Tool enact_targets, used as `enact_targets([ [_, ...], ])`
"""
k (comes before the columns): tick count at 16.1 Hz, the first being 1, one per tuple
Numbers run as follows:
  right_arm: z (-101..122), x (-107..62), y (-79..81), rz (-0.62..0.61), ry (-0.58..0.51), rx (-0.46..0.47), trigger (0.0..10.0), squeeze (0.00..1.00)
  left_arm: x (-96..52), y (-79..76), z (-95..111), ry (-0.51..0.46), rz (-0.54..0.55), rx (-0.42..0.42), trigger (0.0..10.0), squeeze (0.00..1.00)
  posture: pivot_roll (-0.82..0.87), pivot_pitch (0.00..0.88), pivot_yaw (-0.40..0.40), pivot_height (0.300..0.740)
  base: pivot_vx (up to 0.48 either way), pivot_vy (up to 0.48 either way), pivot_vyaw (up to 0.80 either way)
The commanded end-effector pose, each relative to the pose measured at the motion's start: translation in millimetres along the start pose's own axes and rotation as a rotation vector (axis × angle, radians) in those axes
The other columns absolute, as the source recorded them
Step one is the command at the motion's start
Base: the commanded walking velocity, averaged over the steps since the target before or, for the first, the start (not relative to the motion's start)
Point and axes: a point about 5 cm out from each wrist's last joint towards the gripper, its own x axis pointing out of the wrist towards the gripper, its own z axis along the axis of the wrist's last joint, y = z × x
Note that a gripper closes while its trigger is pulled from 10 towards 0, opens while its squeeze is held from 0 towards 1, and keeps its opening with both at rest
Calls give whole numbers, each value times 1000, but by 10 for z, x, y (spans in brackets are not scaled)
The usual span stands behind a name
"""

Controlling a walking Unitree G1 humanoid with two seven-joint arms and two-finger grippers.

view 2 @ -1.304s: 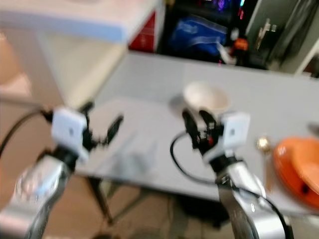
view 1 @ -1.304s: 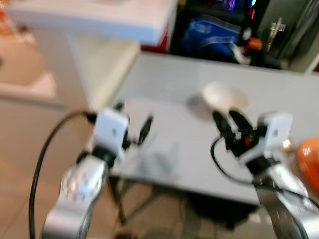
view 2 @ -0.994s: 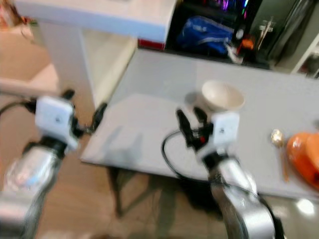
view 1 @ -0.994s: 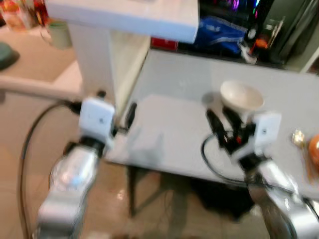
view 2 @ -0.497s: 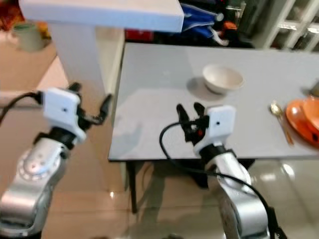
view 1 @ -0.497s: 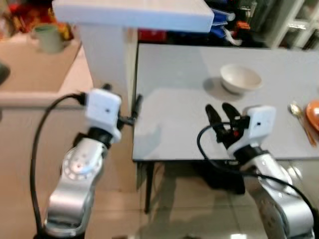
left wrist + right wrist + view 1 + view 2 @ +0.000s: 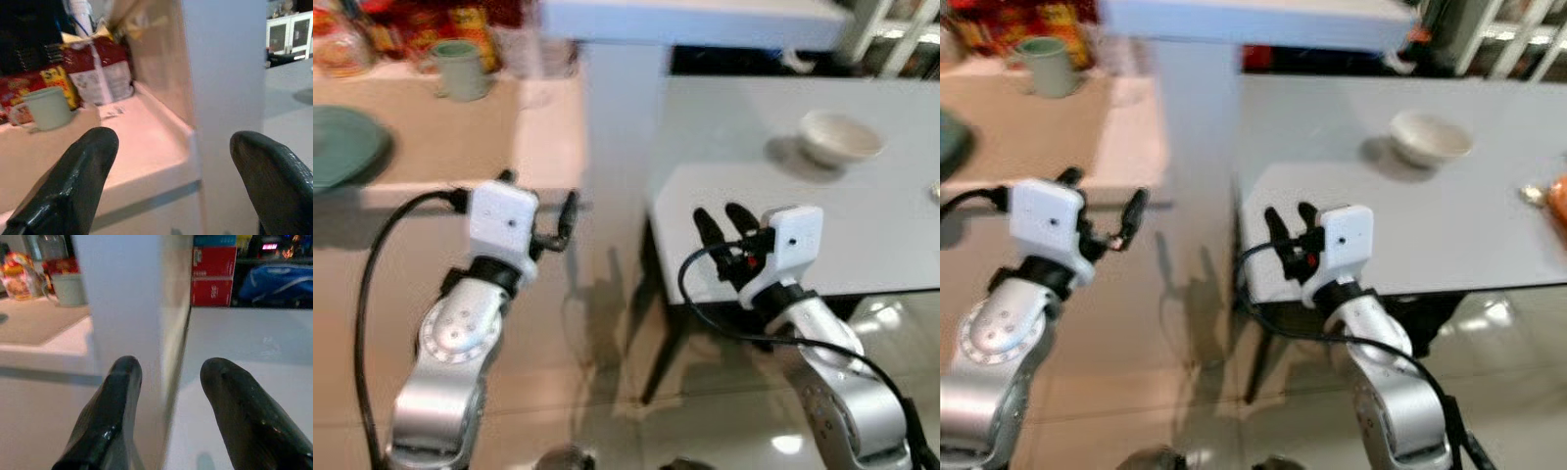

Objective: Setting the table

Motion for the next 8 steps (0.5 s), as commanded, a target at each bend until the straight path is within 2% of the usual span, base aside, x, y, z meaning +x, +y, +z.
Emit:
enact_targets([
  [1, 68, 10, -31, -13, -31, -20, 10000, 0, 18, 21, 47, -13, 2, 14, 10000, 0, 65, 87, -61, 740, 0, 480, 0],
  [3, 80, 7, -65, -36, -42, -8, 10000, 0, 41, 36, 105, -30, -9, 24, 10000, 0, 67, 82, -56, 740, 0, 480, 0],
  [8, 159, 26, -29, -37, -72, 19, 10000, 0, 193, 144, 301, -91, 3, 37, 10000, 0, 50, 77, -47, 740, 0, 480, 0],
])
